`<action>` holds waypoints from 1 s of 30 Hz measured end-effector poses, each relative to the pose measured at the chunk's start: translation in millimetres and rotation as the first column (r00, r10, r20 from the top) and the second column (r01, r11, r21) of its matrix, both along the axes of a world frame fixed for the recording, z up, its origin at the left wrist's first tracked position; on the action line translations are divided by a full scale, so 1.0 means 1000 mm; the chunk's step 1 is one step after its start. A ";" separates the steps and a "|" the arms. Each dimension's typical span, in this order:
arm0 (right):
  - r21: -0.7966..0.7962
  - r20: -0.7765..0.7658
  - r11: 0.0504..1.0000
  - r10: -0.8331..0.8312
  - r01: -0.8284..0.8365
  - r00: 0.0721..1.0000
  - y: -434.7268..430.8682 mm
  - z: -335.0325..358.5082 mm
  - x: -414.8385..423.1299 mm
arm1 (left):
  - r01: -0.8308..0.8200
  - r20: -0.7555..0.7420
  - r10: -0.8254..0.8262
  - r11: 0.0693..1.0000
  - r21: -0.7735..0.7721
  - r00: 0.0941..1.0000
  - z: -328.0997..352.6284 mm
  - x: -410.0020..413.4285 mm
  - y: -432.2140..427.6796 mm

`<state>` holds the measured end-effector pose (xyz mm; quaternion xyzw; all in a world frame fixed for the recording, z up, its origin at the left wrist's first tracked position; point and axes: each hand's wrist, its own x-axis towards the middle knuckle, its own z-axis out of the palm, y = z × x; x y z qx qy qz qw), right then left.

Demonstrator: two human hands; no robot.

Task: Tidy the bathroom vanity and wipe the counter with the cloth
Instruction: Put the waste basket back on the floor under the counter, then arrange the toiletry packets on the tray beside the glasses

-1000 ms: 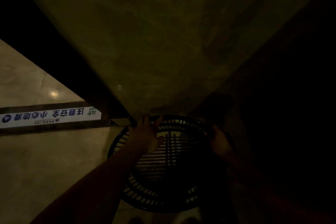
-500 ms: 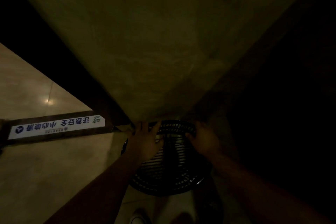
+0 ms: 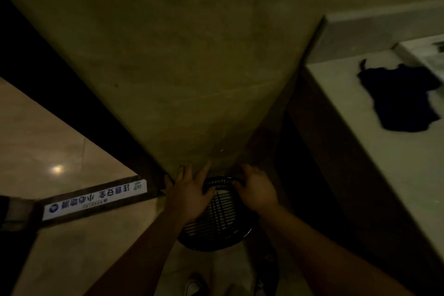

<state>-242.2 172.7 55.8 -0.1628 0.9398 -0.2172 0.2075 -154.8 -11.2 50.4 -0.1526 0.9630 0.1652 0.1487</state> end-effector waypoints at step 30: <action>-0.373 -0.231 0.846 -0.481 0.380 0.846 0.234 0.275 -0.089 | 0.414 -0.317 -0.421 0.906 -0.093 0.850 0.266 -0.164 0.214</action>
